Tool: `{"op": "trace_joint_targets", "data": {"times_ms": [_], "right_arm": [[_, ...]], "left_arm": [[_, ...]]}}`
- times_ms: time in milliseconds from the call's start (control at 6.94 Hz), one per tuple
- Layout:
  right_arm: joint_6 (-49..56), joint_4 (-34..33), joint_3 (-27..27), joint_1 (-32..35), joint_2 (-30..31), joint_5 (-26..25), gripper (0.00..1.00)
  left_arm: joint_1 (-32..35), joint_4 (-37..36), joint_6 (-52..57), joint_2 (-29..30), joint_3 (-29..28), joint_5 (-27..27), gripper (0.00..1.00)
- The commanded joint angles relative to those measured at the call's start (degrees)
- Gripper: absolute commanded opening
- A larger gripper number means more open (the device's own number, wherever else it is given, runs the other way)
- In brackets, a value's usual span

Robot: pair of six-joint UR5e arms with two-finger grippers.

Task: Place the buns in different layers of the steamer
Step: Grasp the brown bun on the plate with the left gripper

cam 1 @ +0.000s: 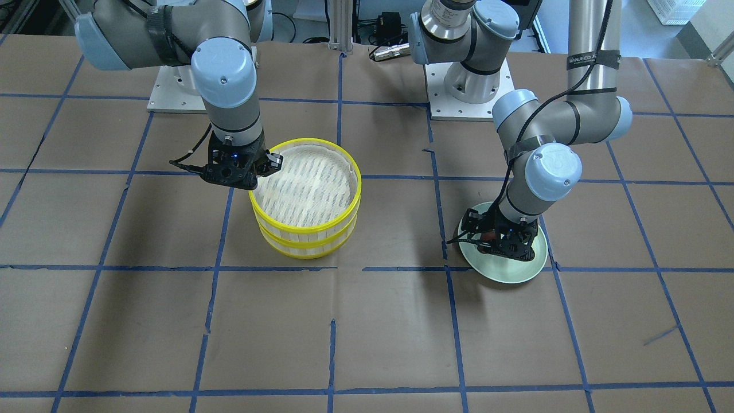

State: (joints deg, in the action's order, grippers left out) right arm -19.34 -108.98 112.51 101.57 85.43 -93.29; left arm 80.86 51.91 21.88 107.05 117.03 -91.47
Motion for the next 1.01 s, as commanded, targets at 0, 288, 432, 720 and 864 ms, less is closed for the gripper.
{"op": "trace_joint_targets", "data": {"times_ms": [0,288,432,720,864], "right_arm": [[0.00,0.00,0.17,0.03,-0.44,0.04,0.10],[0.52,0.00,0.34,-0.05,-1.58,-0.14,0.11],[0.88,0.00,0.43,-0.05,-1.50,-0.66,0.12],[0.79,0.00,1.48,-0.05,-1.23,-0.84,0.14],[0.53,-0.61,1.57,-0.05,-1.49,-0.23,0.35]], "left_arm": [[0.00,0.04,0.09,0.09,-0.05,-0.02,0.26],[0.00,0.30,0.27,-0.70,-1.01,-0.28,0.08],[0.00,2.30,-0.08,-1.84,-2.76,-0.63,0.08],[0.43,14.47,-0.86,-2.90,-10.91,-0.90,0.08],[0.78,16.98,-2.35,-2.90,-13.04,-0.90,0.08]]}}
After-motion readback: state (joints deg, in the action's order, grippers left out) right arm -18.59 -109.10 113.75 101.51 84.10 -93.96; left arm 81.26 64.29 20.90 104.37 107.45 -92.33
